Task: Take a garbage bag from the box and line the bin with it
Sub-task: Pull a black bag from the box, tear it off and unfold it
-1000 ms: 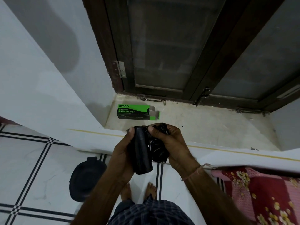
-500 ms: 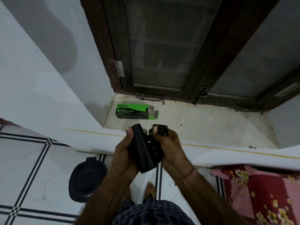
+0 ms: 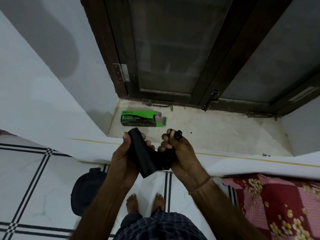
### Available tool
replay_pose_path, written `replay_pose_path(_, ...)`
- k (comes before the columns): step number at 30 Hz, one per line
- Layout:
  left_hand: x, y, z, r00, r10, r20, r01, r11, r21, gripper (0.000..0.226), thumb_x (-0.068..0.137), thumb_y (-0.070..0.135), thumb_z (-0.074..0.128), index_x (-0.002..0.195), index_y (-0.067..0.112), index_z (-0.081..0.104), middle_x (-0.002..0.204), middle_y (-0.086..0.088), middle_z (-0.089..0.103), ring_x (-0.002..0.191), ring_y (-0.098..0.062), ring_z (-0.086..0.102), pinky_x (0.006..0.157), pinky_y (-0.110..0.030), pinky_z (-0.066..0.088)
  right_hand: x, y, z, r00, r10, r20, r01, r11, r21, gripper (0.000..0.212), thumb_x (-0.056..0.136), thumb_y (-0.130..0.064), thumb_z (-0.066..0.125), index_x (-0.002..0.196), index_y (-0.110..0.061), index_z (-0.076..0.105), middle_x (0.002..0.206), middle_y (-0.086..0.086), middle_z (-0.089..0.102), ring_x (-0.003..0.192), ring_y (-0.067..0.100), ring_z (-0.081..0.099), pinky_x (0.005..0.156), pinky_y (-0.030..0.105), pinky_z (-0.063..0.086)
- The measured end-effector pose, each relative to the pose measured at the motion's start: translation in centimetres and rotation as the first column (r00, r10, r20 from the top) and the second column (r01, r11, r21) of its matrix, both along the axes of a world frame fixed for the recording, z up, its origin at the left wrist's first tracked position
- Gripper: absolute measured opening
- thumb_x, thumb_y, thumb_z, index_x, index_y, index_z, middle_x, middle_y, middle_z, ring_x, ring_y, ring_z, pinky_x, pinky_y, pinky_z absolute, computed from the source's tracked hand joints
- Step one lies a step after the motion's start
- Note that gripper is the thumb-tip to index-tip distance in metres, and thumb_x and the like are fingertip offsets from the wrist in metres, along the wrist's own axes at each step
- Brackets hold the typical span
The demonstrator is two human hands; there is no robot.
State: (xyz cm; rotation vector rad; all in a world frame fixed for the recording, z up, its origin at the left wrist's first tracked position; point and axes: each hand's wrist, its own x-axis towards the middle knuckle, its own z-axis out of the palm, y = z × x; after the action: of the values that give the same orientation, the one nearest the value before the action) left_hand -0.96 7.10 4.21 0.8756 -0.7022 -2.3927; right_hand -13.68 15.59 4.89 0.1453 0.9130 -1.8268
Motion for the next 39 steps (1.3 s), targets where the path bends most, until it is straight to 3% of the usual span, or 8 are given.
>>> replay_pose_path(8, 0.3, -1.8, -1.3, 0.998, -0.043, 0.049, 0.048, 0.995, -0.092, 0.05, 0.095, 0.05, 0.051, 0.113, 0.004, 0.059, 0.088, -0.009, 0.066, 0.075, -0.022, 0.066, 0.073, -0.035, 0.06, -0.7, 0.3, 0.5, 0.971, 0.235, -0.042, -0.229, 0.967, 0.113, 0.021, 0.106, -0.008, 0.045, 0.086, -0.012, 0.052, 0.071, 0.001, 0.052, 0.04, 0.003, 0.034, 0.041, 0.016, 0.03)
replay_pose_path(13, 2.3, -5.6, -2.2, 0.992, 0.065, 0.112, -0.051, 0.99, -0.131, 0.091, 0.065, 0.06, 0.085, 0.128, 0.002, 0.056, 0.098, -0.01, 0.068, 0.083, -0.022, 0.067, 0.076, -0.036, 0.061, -2.7, 2.0, 0.8, 0.955, 0.22, -0.198, -0.184, 0.965, 0.187, 0.018, 0.105, -0.008, 0.047, 0.09, -0.01, 0.057, 0.073, -0.001, 0.052, 0.041, 0.002, 0.033, 0.042, 0.017, 0.029)
replay_pose_path(16, 1.3, -5.5, -2.0, 0.991, 0.104, 0.089, -0.086, 0.979, -0.184, 0.068, 0.091, 0.046, 0.065, 0.139, 0.0, 0.051, 0.109, -0.01, 0.07, 0.092, -0.022, 0.07, 0.084, -0.038, 0.062, -1.4, 1.3, 1.1, 0.698, 0.408, -0.588, -0.187, 0.897, 0.4, 0.012, 0.101, -0.018, 0.062, 0.106, -0.008, 0.064, 0.07, -0.01, 0.063, 0.056, -0.001, 0.057, 0.054, 0.013, 0.043)
replay_pose_path(21, -0.9, -4.1, -0.1, 0.981, 0.181, 0.074, -0.169, 0.975, -0.146, 0.046, 0.091, 0.032, 0.063, 0.128, 0.004, 0.06, 0.107, -0.012, 0.072, 0.098, -0.024, 0.07, 0.084, -0.038, 0.063, 3.9, -0.4, -0.3, 0.359, 0.501, -0.787, -0.092, 0.858, 0.505, 0.057, 0.086, -0.063, 0.066, 0.138, -0.044, 0.054, 0.116, -0.018, 0.071, 0.107, -0.005, 0.066, 0.091, 0.016, 0.053)
replay_pose_path(24, -0.9, -4.3, 0.7, 0.989, 0.145, 0.019, -0.144, 0.989, -0.04, 0.014, 0.095, 0.022, 0.064, 0.104, 0.011, 0.064, 0.085, -0.006, 0.072, 0.081, -0.018, 0.07, 0.073, -0.033, 0.063, 5.2, -1.4, -0.3, 0.542, 0.338, -0.769, -0.046, 0.926, 0.374, 0.043, 0.097, -0.051, 0.06, 0.135, -0.032, 0.064, 0.123, -0.006, 0.074, 0.111, 0.007, 0.069, 0.092, 0.023, 0.055)
replay_pose_path(28, -0.7, -5.5, 1.8, 0.998, 0.067, -0.014, -0.067, 0.998, -0.009, 0.009, 0.098, 0.017, 0.059, 0.09, 0.013, 0.061, 0.073, -0.001, 0.069, 0.067, -0.011, 0.069, 0.061, -0.026, 0.06, 4.7, -2.6, 1.8, 0.923, 0.29, -0.253, -0.225, 0.94, 0.256, 0.022, 0.099, -0.035, 0.063, 0.091, -0.015, 0.07, 0.075, 0.013, 0.067, 0.042, 0.008, 0.045, 0.045, 0.02, 0.038)
replay_pose_path(34, -1.1, -5.9, 0.9, 0.977, 0.098, 0.188, -0.066, 0.984, -0.166, 0.026, 0.082, 0.037, 0.078, 0.088, 0.015, 0.065, 0.07, -0.001, 0.068, 0.062, -0.016, 0.064, 0.054, -0.026, 0.055, 6.6, -2.0, 1.2, 0.922, 0.311, -0.229, -0.265, 0.941, 0.212, 0.04, 0.101, -0.047, 0.056, 0.12, -0.013, 0.066, 0.084, 0.011, 0.064, 0.046, 0.01, 0.028, 0.046, 0.026, 0.021)
replay_pose_path(39, -1.8, -5.9, -0.4, 0.983, -0.031, 0.179, 0.101, 0.912, -0.398, 0.057, 0.07, 0.068, 0.078, 0.1, 0.019, 0.073, 0.102, -0.009, 0.073, 0.095, -0.02, 0.069, 0.076, -0.042, 0.059, 3.2, -1.2, -1.0, 0.944, 0.196, -0.265, -0.134, 0.963, 0.234, 0.029, 0.097, -0.03, 0.062, 0.121, -0.017, 0.072, 0.079, 0.016, 0.068, 0.04, 0.009, 0.034, 0.039, 0.02, 0.032)
